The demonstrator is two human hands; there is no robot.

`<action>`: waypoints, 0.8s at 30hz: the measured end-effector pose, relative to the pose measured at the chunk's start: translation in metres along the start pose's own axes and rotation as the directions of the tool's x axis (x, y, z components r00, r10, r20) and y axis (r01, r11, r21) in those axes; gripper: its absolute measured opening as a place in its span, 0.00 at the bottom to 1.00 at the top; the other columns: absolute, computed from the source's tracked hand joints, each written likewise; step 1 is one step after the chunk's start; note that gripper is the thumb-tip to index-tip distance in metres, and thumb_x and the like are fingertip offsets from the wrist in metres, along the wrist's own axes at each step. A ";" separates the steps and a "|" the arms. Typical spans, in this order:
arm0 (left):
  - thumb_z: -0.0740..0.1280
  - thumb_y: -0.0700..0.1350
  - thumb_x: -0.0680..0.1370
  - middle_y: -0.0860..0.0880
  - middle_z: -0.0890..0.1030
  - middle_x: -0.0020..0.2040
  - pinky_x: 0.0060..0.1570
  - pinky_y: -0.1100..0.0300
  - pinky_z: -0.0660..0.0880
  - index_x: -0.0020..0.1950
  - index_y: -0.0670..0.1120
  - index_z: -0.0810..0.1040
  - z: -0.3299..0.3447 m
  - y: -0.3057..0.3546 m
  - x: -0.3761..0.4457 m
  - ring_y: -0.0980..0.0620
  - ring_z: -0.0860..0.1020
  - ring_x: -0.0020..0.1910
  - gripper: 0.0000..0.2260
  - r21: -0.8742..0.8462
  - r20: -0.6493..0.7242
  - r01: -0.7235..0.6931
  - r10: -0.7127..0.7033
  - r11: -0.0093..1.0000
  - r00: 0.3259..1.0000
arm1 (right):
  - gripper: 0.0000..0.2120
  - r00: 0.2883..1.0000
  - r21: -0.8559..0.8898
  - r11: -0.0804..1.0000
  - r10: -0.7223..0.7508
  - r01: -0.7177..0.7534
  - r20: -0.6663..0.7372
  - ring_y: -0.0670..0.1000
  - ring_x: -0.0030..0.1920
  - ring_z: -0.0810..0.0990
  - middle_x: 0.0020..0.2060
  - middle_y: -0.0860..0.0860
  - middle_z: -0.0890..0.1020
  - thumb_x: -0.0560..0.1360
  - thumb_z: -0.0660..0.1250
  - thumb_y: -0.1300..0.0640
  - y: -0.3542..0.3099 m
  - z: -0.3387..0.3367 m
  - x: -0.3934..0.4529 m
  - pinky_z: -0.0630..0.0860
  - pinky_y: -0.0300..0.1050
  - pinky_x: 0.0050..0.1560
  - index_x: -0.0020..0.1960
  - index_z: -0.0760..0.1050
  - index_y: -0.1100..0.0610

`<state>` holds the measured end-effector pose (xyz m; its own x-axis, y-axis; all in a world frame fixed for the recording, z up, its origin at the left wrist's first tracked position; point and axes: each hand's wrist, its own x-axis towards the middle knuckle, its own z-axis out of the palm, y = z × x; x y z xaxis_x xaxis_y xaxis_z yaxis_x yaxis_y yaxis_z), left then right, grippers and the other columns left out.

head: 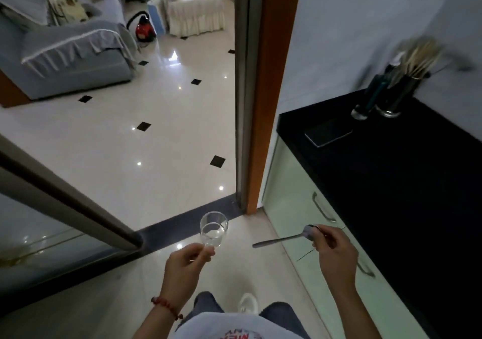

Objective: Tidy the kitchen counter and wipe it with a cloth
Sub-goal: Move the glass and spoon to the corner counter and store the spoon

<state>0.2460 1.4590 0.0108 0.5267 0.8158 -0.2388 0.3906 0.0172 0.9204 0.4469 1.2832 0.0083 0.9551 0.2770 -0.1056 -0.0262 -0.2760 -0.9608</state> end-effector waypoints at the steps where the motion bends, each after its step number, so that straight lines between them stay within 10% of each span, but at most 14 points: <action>1: 0.69 0.40 0.72 0.53 0.83 0.31 0.39 0.63 0.73 0.33 0.49 0.81 0.007 0.006 0.010 0.50 0.80 0.37 0.08 0.009 0.012 -0.007 0.007 1.000 1.000 | 0.07 1.000 0.006 1.000 -0.009 0.009 0.000 0.48 0.39 0.83 0.41 0.55 0.83 0.69 0.72 0.61 -0.006 0.002 0.014 0.78 0.33 0.38 0.37 0.80 0.50; 12: 0.71 0.53 0.67 0.50 0.83 0.31 0.36 0.64 0.76 0.34 0.49 0.83 0.090 0.071 0.144 0.58 0.79 0.30 0.09 0.082 0.294 -0.109 0.080 0.991 0.952 | 0.12 0.956 0.031 0.999 -0.027 0.038 -0.293 0.42 0.36 0.81 0.39 0.47 0.83 0.71 0.69 0.64 -0.034 -0.019 0.124 0.77 0.30 0.38 0.37 0.81 0.47; 16: 0.71 0.44 0.71 0.48 0.78 0.26 0.32 0.64 0.69 0.31 0.41 0.79 0.138 0.107 0.201 0.58 0.73 0.30 0.11 0.071 0.444 -0.170 0.121 0.983 0.888 | 0.07 0.910 0.028 0.998 0.058 -0.051 -0.410 0.40 0.37 0.80 0.39 0.46 0.82 0.73 0.68 0.62 -0.041 -0.032 0.161 0.74 0.25 0.37 0.40 0.81 0.52; 19: 0.69 0.46 0.72 0.44 0.82 0.34 0.41 0.57 0.75 0.35 0.44 0.81 0.170 0.134 0.247 0.46 0.79 0.37 0.08 0.094 0.601 -0.189 0.096 0.978 0.793 | 0.11 0.843 -0.032 0.994 0.070 -0.103 -0.533 0.43 0.38 0.80 0.39 0.47 0.81 0.73 0.67 0.60 -0.049 -0.038 0.184 0.74 0.26 0.38 0.37 0.77 0.44; 24: 0.64 0.59 0.68 0.40 0.79 0.34 0.36 0.54 0.73 0.34 0.45 0.78 0.223 0.183 0.298 0.54 0.76 0.32 0.17 0.093 0.722 -0.381 0.201 0.920 0.662 | 0.13 0.721 -0.027 0.989 0.089 -0.147 -0.687 0.45 0.37 0.80 0.37 0.48 0.81 0.72 0.68 0.62 -0.058 -0.048 0.214 0.73 0.24 0.38 0.37 0.76 0.44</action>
<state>0.6431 1.5768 0.0394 0.9723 0.1263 -0.1965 0.2290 -0.3485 0.9089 0.6668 1.3139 0.0539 0.8892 -0.4574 0.0150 -0.1581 -0.3379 -0.9278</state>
